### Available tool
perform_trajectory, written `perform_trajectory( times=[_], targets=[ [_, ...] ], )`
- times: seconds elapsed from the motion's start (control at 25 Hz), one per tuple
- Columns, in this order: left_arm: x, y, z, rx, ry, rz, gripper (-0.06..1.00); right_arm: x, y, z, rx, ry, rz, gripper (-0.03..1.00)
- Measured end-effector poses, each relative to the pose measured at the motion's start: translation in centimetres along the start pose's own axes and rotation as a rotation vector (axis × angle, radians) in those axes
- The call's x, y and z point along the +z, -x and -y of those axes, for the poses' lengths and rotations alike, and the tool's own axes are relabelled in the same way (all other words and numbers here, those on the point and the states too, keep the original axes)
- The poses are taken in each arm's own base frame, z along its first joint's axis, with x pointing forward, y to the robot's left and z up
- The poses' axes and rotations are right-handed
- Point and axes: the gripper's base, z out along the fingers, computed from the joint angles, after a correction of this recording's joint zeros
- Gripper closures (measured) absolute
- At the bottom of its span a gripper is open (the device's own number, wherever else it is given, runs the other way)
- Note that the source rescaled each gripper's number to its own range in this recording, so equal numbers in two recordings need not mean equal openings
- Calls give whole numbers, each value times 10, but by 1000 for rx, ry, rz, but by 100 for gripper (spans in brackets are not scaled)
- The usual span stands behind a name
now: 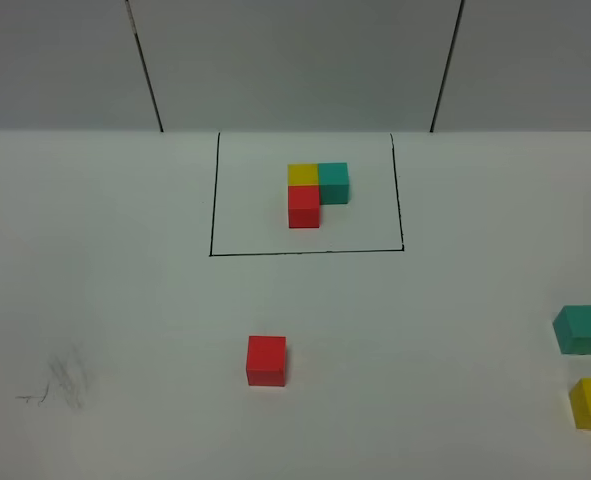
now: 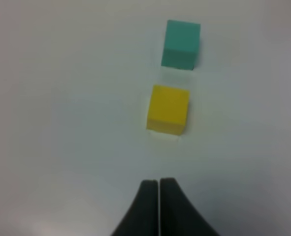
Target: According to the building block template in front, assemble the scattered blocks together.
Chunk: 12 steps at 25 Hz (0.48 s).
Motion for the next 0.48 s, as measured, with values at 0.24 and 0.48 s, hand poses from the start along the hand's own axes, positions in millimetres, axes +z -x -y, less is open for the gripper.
perform_trajectory(
  times=[0.24, 0.48],
  targets=[
    [0, 0, 0, 0, 0, 0, 12, 23, 19, -2, 117, -2, -34, 96],
    [0, 0, 0, 1, 0, 0, 12, 27, 23, -2, 145, -7, -17, 96]
  ],
)
